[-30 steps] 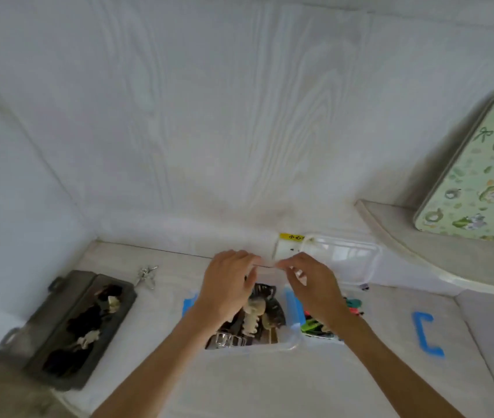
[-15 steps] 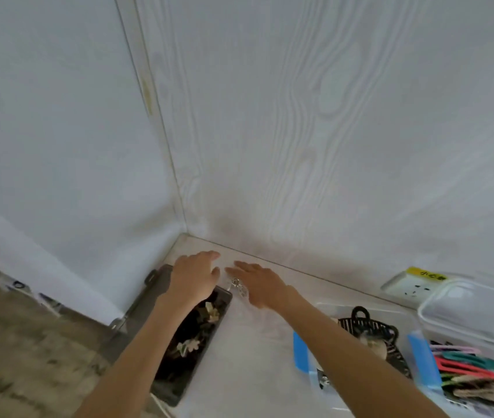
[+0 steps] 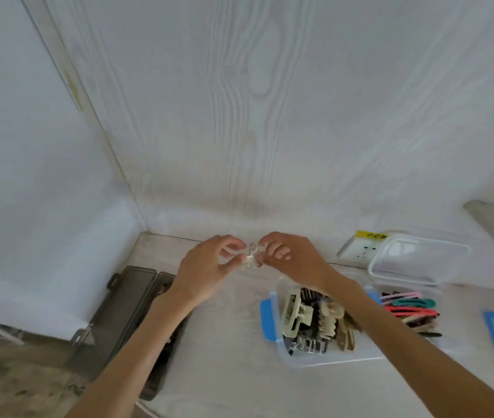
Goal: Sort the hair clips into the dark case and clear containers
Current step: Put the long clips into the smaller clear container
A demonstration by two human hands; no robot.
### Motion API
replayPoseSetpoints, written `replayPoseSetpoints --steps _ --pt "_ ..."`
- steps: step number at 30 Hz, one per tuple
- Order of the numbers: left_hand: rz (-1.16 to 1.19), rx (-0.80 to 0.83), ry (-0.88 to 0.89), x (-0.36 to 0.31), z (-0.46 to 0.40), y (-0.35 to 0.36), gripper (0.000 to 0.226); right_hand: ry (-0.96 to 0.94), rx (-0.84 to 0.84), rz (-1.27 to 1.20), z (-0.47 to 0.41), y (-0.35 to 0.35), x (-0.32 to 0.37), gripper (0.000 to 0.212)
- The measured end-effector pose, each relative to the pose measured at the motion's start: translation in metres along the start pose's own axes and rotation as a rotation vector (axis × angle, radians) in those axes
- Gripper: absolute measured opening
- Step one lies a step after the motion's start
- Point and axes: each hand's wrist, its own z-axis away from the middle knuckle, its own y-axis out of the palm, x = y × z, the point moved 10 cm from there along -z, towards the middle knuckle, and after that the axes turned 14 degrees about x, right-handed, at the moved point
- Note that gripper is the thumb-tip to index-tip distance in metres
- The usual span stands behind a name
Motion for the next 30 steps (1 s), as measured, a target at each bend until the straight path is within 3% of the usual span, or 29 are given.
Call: replayPoseSetpoints --steps 4,6,9,11,15,25,30 --pt "0.074 0.111 0.128 -0.063 0.007 0.047 0.039 0.0 -0.083 -0.089 0.084 -0.04 -0.027 0.019" --pt "-0.006 0.115 0.046 -0.062 0.009 0.076 0.062 0.025 -0.137 -0.051 0.123 -0.054 -0.049 0.021" --pt "0.001 0.142 -0.232 -0.026 0.017 0.11 0.085 0.063 -0.231 -0.083 0.16 -0.063 -0.082 0.021" --pt "0.114 0.137 -0.355 -0.009 0.024 0.126 0.076 0.079 -0.253 -0.103 0.169 -0.06 -0.1 0.021" --pt "0.148 0.043 -0.395 -0.007 0.028 0.128 0.037 0.055 -0.202 -0.064 0.163 -0.043 -0.108 0.019" --pt "0.086 -0.087 -0.45 0.023 -0.003 0.067 0.035 -0.076 -0.166 0.316 0.064 -0.003 -0.059 0.022" --pt "0.043 0.013 -0.505 0.027 -0.016 0.062 0.042 -0.074 -0.135 0.425 0.047 -0.004 -0.062 0.034"
